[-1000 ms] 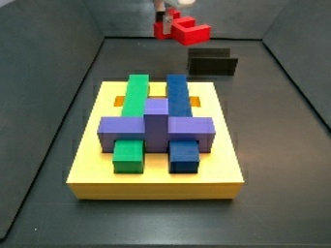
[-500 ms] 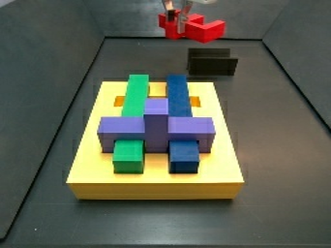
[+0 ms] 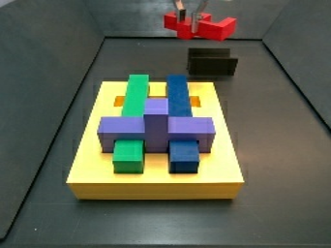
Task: Pick up the red object. Move up. Place the red object on the fixture. Regrasp the red object. Move to above the board. Insert the red object.
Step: Place the red object on the fixture.
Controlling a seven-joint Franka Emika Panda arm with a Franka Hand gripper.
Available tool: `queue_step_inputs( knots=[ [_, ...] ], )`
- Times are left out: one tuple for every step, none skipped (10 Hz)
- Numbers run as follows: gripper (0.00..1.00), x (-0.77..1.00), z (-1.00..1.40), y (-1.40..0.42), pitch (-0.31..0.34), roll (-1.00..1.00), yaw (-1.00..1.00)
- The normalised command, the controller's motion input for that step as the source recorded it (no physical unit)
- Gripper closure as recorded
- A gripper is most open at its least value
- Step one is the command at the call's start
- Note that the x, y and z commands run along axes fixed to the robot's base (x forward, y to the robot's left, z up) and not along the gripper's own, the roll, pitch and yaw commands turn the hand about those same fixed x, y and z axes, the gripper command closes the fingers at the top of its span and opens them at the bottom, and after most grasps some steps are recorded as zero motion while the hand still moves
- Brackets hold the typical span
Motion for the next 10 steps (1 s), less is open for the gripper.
queue_step_inputs(
  knots=[
    [1.0, 0.49, 0.16, -0.18, 0.237, 0.0, 0.58],
    [1.0, 0.5, 0.14, -0.19, 0.251, -0.02, 0.57],
    [1.0, 0.48, 0.11, -0.2, 0.246, -0.05, 0.58],
    [1.0, 0.46, 0.1, -0.18, 0.237, -0.07, 0.58],
    [1.0, 0.39, 0.07, -0.16, 0.217, -0.12, 0.61],
    [1.0, 0.37, 0.05, -0.18, 0.217, -0.15, 0.62],
    [1.0, 0.34, 0.03, -0.17, 0.194, -0.16, 0.64],
    [1.0, 0.33, 0.0, -0.18, 0.183, -0.17, 0.65],
    [1.0, 0.32, 0.0, -0.19, 0.174, -0.17, 0.67],
    [1.0, 0.3, 0.0, -0.17, 0.174, -0.21, 0.67]
  ],
)
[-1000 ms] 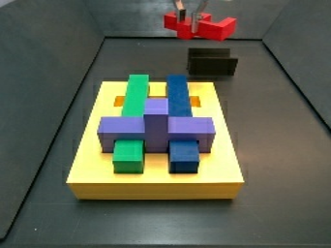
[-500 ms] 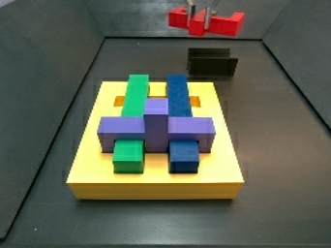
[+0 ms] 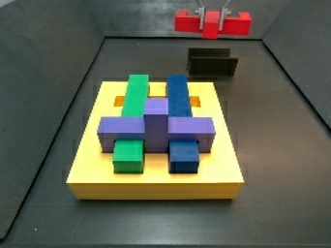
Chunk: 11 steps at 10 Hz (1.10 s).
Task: Pick up the red object. Move up. Place the red object on the fixture. Regrasp the red object. Move to above the board. Insert the red object.
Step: Place the red object on the fixture.
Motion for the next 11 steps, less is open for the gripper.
queue_step_inputs(
  knots=[
    [1.0, 0.27, -0.03, 0.0, 0.174, -0.51, 0.51],
    [1.0, 0.36, -0.1, 0.05, 0.18, -0.83, 0.29],
    [1.0, 0.36, -0.05, 0.02, 0.226, -1.0, 0.23],
    [1.0, 0.28, 0.0, 0.06, 0.177, -1.0, 0.22],
    [1.0, 0.16, 0.0, 0.2, 0.0, -1.0, 0.23],
    [1.0, 0.04, 0.0, 0.36, 0.0, -1.0, 0.21],
    [1.0, 0.03, -0.05, 0.42, -0.086, -1.0, 0.21],
    [1.0, 0.0, -0.15, 0.52, -0.229, -1.0, 0.2],
    [1.0, 0.0, -0.21, 0.45, -0.34, -0.94, 0.04],
    [1.0, 0.0, -0.31, 0.29, -0.329, -0.84, 0.0],
    [1.0, 0.0, -0.66, 0.12, 0.0, -0.51, -0.08]
  ],
)
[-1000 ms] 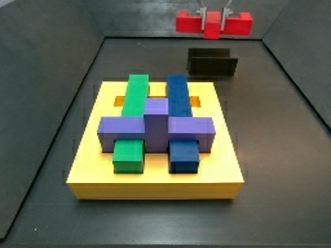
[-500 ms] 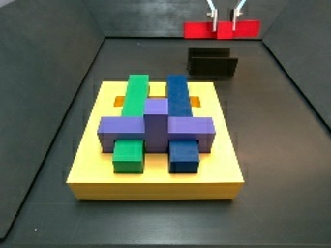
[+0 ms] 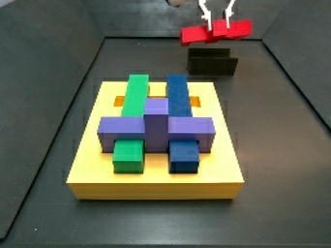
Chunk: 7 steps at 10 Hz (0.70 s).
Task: Pick up the red object. Move up. Place the red object on the fixture. Regrasp the red object. Move to above the board. Insert the red object.
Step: Place the red object on the fixture.
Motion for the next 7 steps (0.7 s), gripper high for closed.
queue_step_inputs(
  knots=[
    [1.0, 0.0, -0.71, 0.07, 0.149, -0.34, -0.08],
    [1.0, 0.0, -0.67, 0.09, 0.246, -0.19, -0.14],
    [1.0, 0.04, -0.5, 0.05, 0.331, 0.0, -0.23],
    [1.0, 0.09, -0.34, 0.03, 0.32, 0.0, -0.19],
    [1.0, 0.22, -0.23, 0.1, 0.217, -0.22, -0.11],
    [1.0, 0.33, -0.16, 0.14, 0.2, -0.41, -0.12],
    [1.0, 0.44, -0.08, 0.07, 0.269, -0.4, -0.18]
  ],
)
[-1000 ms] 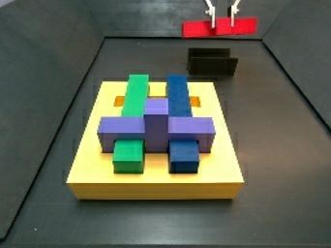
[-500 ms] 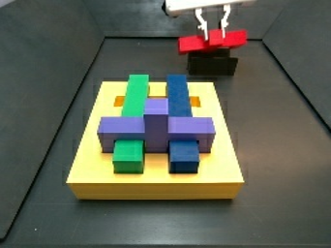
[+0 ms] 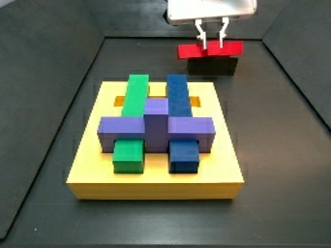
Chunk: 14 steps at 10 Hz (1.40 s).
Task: Pick up the red object. Move up. Place the red object on the fixture. Regrasp the red object. Move to above the board. Insert the red object.
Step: Place the red object on the fixture, then regrasp the red object.
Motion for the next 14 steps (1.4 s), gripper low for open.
queue_step_inputs(
  knots=[
    [1.0, 0.39, -0.02, 0.13, 0.271, -0.5, -0.17],
    [1.0, 0.42, 0.0, 0.1, 0.309, -0.48, -0.18],
    [1.0, 0.41, 0.0, 0.13, 0.297, -0.5, -0.21],
    [1.0, 0.39, 0.0, 0.1, 0.26, -0.46, -0.18],
    [1.0, 0.42, 0.0, 0.09, 0.243, -0.41, -0.17],
    [1.0, 0.45, 0.0, 0.05, 0.231, -0.21, -0.06],
    [1.0, 0.51, 0.0, 0.03, 0.243, -0.08, -0.06],
    [1.0, 0.31, 0.0, 0.13, 0.129, -0.03, 0.0],
    [1.0, 0.0, -0.14, 0.18, 0.0, -0.08, 0.0],
    [1.0, 0.0, -0.03, 0.0, 0.0, 0.0, 0.0],
    [1.0, 0.0, 0.0, 0.0, -0.009, -0.02, 0.0],
    [1.0, 0.0, 0.0, 0.0, 0.0, 0.0, 0.0],
    [0.0, 0.0, 0.0, 0.0, 0.0, 0.0, 0.0],
    [0.0, 0.0, 0.19, 0.0, 0.0, 0.53, 0.0]
  ],
)
